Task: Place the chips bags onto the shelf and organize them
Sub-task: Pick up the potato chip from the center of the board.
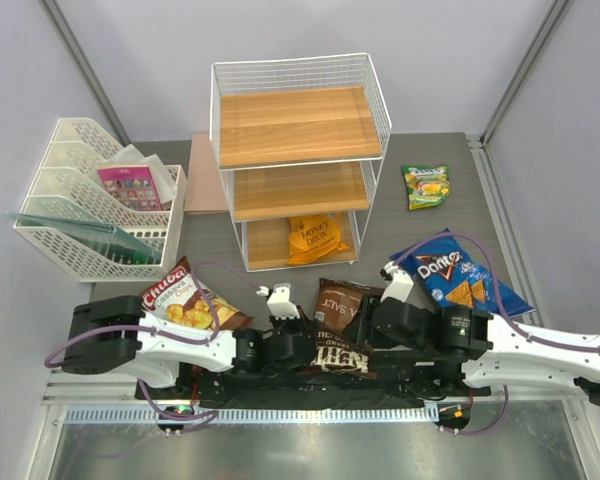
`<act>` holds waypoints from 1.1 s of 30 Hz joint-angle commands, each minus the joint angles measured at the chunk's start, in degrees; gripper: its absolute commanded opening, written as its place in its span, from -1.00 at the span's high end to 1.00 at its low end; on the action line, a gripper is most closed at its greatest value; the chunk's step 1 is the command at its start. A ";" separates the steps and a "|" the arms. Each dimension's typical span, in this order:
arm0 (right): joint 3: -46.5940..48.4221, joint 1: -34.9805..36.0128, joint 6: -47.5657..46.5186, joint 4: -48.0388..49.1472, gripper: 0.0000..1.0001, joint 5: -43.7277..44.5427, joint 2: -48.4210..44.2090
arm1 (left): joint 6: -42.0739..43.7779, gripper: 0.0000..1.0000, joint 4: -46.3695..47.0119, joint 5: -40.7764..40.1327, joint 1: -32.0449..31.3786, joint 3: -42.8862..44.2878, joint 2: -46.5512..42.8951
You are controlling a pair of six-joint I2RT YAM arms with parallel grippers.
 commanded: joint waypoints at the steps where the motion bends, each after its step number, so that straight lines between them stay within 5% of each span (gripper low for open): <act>1: 2.87 0.71 1.01 -0.92 -0.06 -0.17 0.91 | -8.03 1.00 -6.58 -8.11 -1.23 0.42 -0.69; 13: -1.26 0.71 3.39 0.13 -0.07 5.99 6.09 | -23.34 1.00 -34.26 -16.99 -11.60 3.40 -10.90; 18: -0.74 0.71 3.56 -0.30 -0.09 6.42 2.59 | -34.37 1.00 -43.13 -18.84 -13.54 11.11 0.14; 24: 4.09 0.71 4.44 -8.81 -0.13 6.34 -5.50 | -48.37 1.00 -67.03 -21.22 -13.54 25.27 15.20; 33: 5.67 0.80 1.45 -4.19 -0.17 -2.88 -1.73 | -47.43 0.99 -62.74 -21.48 -12.93 20.99 11.26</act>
